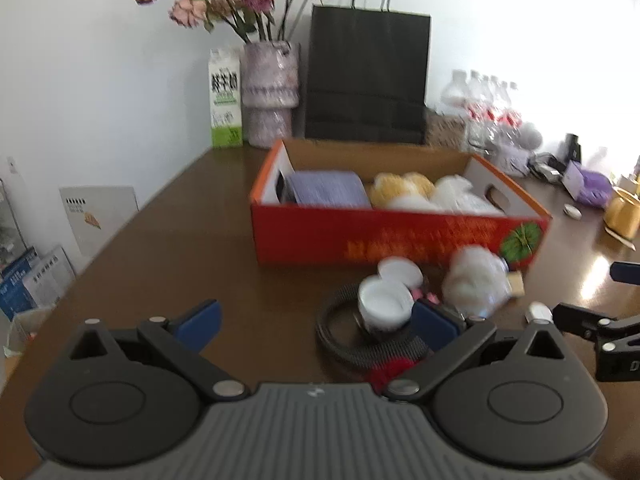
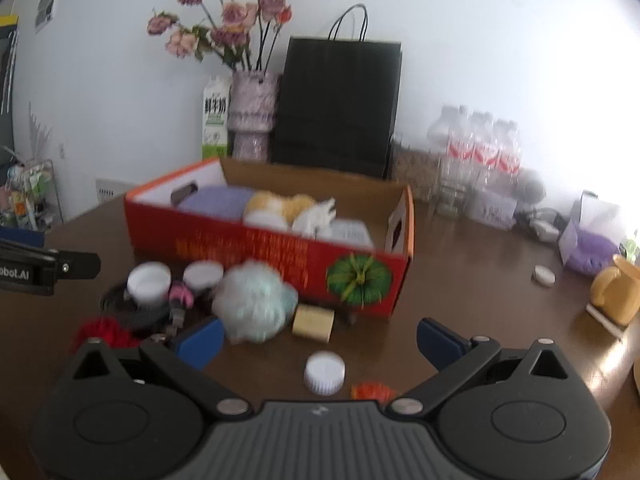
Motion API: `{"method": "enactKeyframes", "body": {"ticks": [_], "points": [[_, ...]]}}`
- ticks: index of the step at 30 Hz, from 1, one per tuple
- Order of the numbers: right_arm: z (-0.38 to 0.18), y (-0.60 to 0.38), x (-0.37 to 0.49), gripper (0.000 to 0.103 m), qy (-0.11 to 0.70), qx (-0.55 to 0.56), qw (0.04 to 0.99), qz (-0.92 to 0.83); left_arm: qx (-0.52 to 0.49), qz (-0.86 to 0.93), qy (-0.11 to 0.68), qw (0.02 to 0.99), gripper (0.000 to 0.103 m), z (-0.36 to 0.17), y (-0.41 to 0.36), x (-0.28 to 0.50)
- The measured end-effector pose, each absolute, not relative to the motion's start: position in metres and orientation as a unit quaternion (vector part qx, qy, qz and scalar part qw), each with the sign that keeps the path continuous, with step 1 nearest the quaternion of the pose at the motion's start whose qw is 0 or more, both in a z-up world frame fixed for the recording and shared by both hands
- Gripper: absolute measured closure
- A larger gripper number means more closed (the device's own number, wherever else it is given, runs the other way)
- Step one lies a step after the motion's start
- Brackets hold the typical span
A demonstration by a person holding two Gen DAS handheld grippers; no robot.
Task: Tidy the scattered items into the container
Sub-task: 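Grasp the red rose with the left tool while the right tool grasps a white cap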
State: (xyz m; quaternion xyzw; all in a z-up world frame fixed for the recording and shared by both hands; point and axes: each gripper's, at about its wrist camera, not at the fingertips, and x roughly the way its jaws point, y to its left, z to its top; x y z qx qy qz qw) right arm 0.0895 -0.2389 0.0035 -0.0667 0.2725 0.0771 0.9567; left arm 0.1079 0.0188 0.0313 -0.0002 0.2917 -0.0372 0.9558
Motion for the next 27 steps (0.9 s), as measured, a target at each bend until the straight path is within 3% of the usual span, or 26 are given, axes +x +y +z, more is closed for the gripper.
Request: {"method": "enactKeyframes", "body": {"ticks": [13,16,19,21,22,23,25,27], "points": [[-0.023,-0.243,0.072,0.0,0.313,-0.051,0.945,0.079,0.006,-0.064,0.327,0.943,0.0,0.003,-0.004,0.102],[-0.024,-0.241,0.072,0.0,0.316,-0.051,0.944,0.082,0.006,-0.069,0.33,0.941,0.005,0.0,-0.006,0.104],[-0.025,-0.238,0.072,0.0,0.317,-0.05,0.943,0.087,0.001,-0.081,0.335,0.939,0.02,-0.002,-0.005,0.104],[-0.025,-0.235,0.073,0.0,0.319,-0.049,0.942,0.09,-0.002,-0.091,0.336,0.938,0.039,-0.002,-0.004,0.103],[-0.025,-0.233,0.073,0.0,0.319,-0.048,0.942,0.092,-0.003,-0.099,0.336,0.937,0.054,-0.001,-0.003,0.102],[-0.025,-0.232,0.073,0.0,0.32,-0.047,0.942,0.095,-0.002,-0.102,0.334,0.937,0.06,0.0,-0.003,0.1],[-0.026,-0.227,0.074,0.0,0.322,-0.044,0.94,0.101,0.006,-0.099,0.328,0.939,0.069,0.003,-0.002,0.097],[-0.026,-0.222,0.075,0.0,0.324,-0.04,0.939,0.109,0.005,-0.098,0.325,0.941,0.071,0.004,0.003,0.094]]}}
